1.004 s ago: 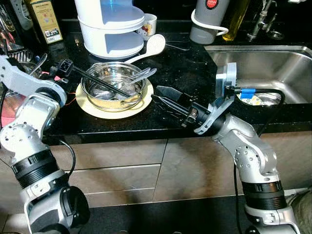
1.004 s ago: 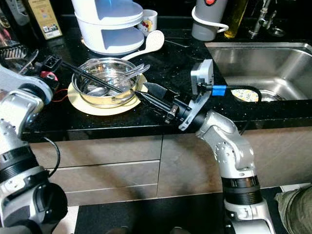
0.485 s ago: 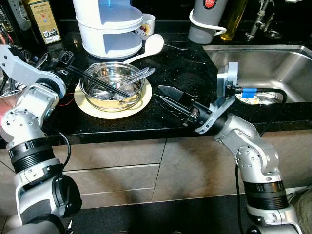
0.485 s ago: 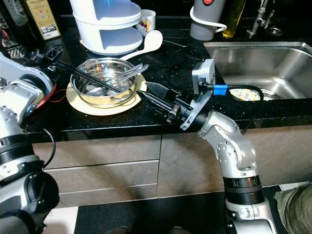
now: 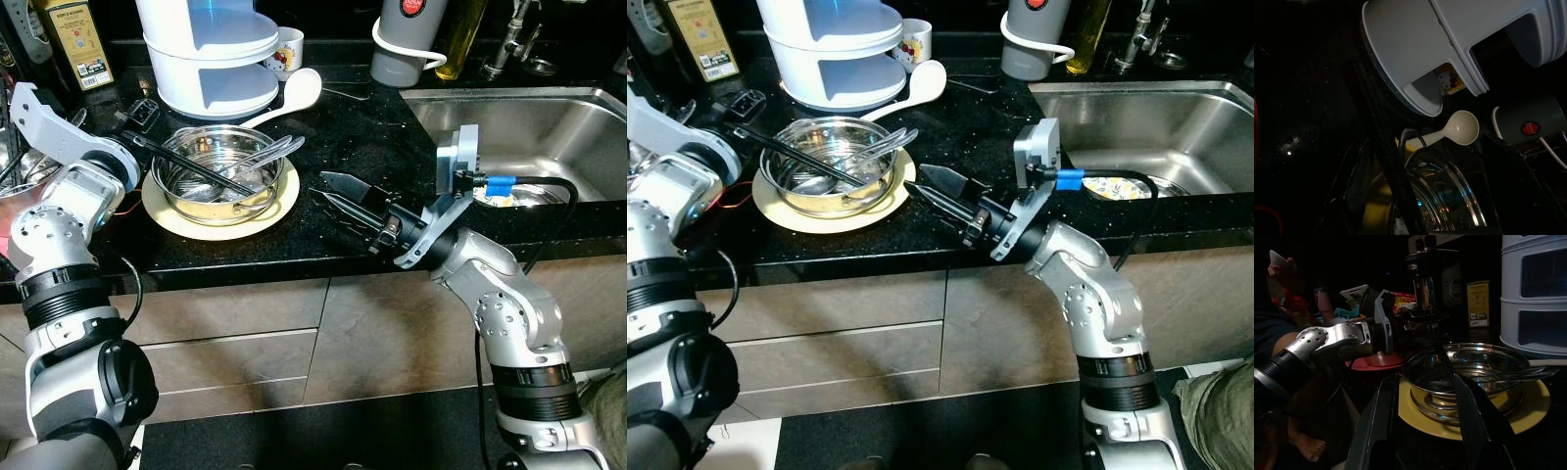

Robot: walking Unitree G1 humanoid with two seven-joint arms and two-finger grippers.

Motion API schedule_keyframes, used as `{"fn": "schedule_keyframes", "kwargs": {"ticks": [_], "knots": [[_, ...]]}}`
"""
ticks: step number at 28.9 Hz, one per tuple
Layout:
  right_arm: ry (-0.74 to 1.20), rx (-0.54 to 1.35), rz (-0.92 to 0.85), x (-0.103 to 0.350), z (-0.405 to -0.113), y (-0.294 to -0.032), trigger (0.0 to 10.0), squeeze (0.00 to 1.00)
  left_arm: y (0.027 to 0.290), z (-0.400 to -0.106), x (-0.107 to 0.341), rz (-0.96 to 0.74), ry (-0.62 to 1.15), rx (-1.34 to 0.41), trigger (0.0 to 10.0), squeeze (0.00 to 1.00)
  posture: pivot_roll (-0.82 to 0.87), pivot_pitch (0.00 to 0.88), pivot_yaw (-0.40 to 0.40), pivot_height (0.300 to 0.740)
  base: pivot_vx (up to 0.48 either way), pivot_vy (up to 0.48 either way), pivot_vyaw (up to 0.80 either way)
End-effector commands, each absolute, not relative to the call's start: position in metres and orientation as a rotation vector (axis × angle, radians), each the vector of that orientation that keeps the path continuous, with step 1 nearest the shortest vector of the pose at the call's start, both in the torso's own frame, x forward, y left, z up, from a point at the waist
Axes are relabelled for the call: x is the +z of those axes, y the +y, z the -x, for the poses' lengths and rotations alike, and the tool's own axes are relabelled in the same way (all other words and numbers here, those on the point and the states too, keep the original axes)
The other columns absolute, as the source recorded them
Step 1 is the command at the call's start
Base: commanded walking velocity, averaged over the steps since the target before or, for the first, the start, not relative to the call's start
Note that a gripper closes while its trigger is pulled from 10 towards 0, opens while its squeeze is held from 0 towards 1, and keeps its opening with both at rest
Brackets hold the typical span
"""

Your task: Kitchen organization

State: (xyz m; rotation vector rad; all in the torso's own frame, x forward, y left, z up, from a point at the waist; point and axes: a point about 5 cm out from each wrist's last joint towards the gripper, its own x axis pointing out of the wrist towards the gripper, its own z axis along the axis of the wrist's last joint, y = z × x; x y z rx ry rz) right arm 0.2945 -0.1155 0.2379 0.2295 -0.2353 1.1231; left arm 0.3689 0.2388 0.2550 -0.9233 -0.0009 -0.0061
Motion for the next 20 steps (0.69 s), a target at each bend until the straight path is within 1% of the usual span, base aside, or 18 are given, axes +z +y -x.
{"fn": "schedule_keyframes", "kwargs": {"ticks": [1,3,4,5,6,7,20], "knots": [[-0.243,1.122,-0.222,0.2409,-0.2929,-0.117,10.0,0.0,0.2369,-0.3717,0.257,0.907,0.015,-0.019,10.0,0.0,0.01,0.065,-0.038,0.732,0.0,0.0,0.0],[-0.245,1.119,-0.221,0.2413,-0.2929,-0.1174,10.0,0.0,0.2356,-0.3732,0.2576,0.909,0.023,-0.029,10.0,0.0,0.01,0.066,-0.036,0.732,0.0,0.0,0.0],[-0.245,1.117,-0.221,0.2413,-0.293,-0.1174,10.0,0.0,0.2349,-0.3734,0.2572,0.909,0.027,-0.032,6.7,0.0,0.01,0.068,-0.036,0.732,0.0,0.0,0.0],[-0.245,1.117,-0.221,0.2413,-0.293,-0.1174,10.0,0.0,0.2349,-0.3734,0.2572,0.909,0.027,-0.032,6.7,0.0,0.01,0.068,-0.036,0.732,0.0,0.0,0.0],[-0.244,1.116,-0.221,0.2412,-0.2931,-0.1174,10.0,0.0,0.2344,-0.3739,0.2567,0.911,0.03,-0.035,0.5,0.0,0.01,0.067,-0.036,0.732,0.0,0.0,0.0],[-0.244,1.114,-0.221,0.2412,-0.2932,-0.1174,10.0,0.0,0.2342,-0.374,0.256,0.912,0.033,-0.035,0.0,0.0,0.01,0.067,-0.036,0.732,0.0,0.0,0.0],[-0.25,1.103,-0.224,0.242,-0.2949,-0.1175,10.0,0.0,0.2397,-0.371,0.2558,0.909,0.018,-0.005,0.0,0.0,0.01,0.063,-0.035,0.732,0.0,0.0,0.0]]}}
